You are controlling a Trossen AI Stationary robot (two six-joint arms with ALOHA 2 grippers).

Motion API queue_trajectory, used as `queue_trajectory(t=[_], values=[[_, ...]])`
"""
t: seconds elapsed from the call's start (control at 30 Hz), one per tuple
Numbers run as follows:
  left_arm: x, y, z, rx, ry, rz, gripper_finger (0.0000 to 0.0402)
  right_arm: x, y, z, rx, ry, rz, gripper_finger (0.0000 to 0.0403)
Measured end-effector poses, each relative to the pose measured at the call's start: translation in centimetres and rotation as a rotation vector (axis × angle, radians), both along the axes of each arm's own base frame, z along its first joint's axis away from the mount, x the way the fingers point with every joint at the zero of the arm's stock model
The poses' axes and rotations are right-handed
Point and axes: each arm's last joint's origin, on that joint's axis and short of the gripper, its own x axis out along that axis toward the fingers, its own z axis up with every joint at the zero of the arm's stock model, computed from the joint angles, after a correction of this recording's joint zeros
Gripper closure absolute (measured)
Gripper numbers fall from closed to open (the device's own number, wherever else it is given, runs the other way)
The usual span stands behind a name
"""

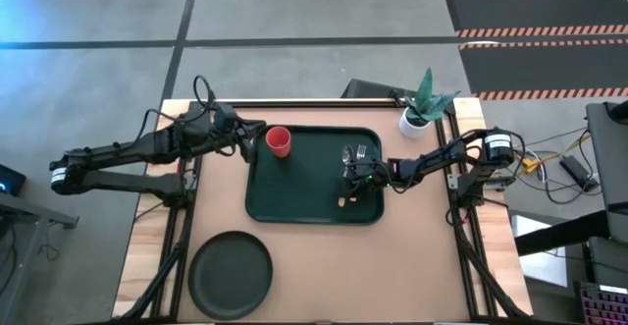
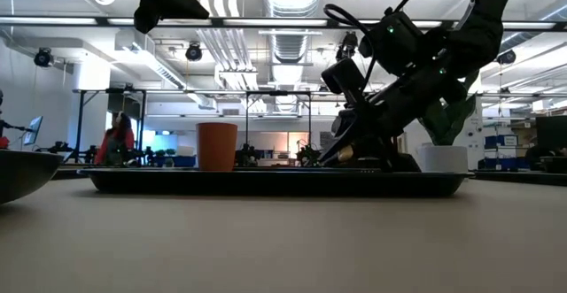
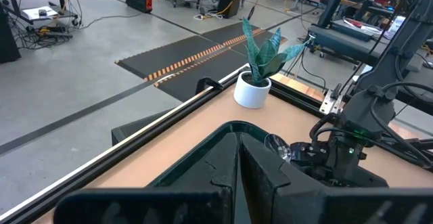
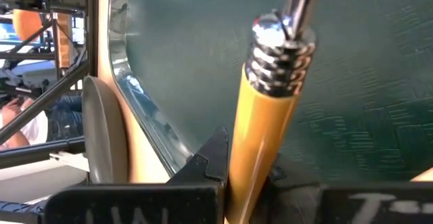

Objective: Pick and place plate/cup/fork/spoon on tray
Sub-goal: Put the brown spoon on the black tray

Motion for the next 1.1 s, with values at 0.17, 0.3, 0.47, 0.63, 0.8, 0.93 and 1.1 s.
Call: queue_trajectory(t=[0.17,0.3,0.47,0.63,0.8,0.93,1.1], values=[[0.0,0.0,0.0,-0.002,-0.001,0.0,0.0402,-0.09,0.01,-0.11,0.003,0.016,0.0,0.0392],[0.0,0.0,0.0,-0.002,-0.001,0.001,0.0402,-0.31,0.02,-0.34,0.019,0.059,-0.009,0.0392],[0.0,0.0,-0.01,-0.003,-0.001,0.0,0.0402,-0.38,-0.11,-0.41,0.031,0.07,-0.02,0.0392],[0.0,0.0,-0.01,-0.003,-0.002,0.0,0.0402,-0.43,-0.25,-0.43,0.034,0.072,-0.017,0.0392],[0.0,0.0,-0.01,-0.004,-0.002,0.001,0.0402,-0.43,-0.22,-0.42,0.045,0.071,0.002,0.0392],[0.0,0.0,-0.01,-0.004,-0.002,0.0,0.0402,-0.56,-0.2,-0.58,0.055,0.096,-0.002,0.0392],[0.0,0.0,-0.01,-0.004,-0.002,0.0,0.0402,-0.88,-0.15,-0.93,0.066,0.148,-0.005,0.0392]])
